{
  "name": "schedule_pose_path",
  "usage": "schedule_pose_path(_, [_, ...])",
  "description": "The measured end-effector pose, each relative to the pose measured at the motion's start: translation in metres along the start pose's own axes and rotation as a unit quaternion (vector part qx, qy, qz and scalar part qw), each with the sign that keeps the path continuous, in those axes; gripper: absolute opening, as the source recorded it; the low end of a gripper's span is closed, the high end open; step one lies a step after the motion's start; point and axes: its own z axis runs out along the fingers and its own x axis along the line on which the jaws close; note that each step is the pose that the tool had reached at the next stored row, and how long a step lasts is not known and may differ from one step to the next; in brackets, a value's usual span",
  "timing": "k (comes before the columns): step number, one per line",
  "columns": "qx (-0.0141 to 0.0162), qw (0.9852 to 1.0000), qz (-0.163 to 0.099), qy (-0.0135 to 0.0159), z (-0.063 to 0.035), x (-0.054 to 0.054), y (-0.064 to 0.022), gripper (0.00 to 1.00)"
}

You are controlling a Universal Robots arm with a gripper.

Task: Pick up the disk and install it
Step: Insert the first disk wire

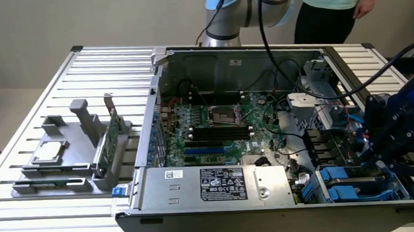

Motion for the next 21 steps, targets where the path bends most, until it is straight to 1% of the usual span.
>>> schedule_pose_path(3, [0.0037, 0.9999, 0.017, 0.0009, 0.0014, 0.0000, 0.0000, 0.16])
schedule_pose_path(6, [0.0063, 0.9995, 0.030, 0.0015, 0.0028, 0.0003, 0.0002, 0.16])
schedule_pose_path(10, [0.0088, 0.9992, 0.038, 0.0018, 0.0038, 0.0011, 0.0024, 0.16])
schedule_pose_path(13, [0.0119, 0.9991, 0.041, 0.0017, 0.0041, 0.0014, 0.0053, 0.16])
schedule_pose_path(15, [0.0150, 0.9989, 0.044, 0.0017, 0.0045, 0.0013, 0.0065, 0.16])
schedule_pose_path(16, [0.0172, 0.9988, 0.045, 0.0015, 0.0045, 0.0014, 0.0068, 0.16])
schedule_pose_path(19, [0.0265, 0.9984, 0.051, 0.0007, 0.0045, 0.0013, 0.0069, 0.16])
schedule_pose_path(20, [0.0277, 0.9983, 0.052, -0.0005, 0.0046, 0.0013, 0.0069, 0.16])
schedule_pose_path(21, [0.0278, 0.9983, 0.052, -0.0018, 0.0046, 0.0013, 0.0068, 0.16])
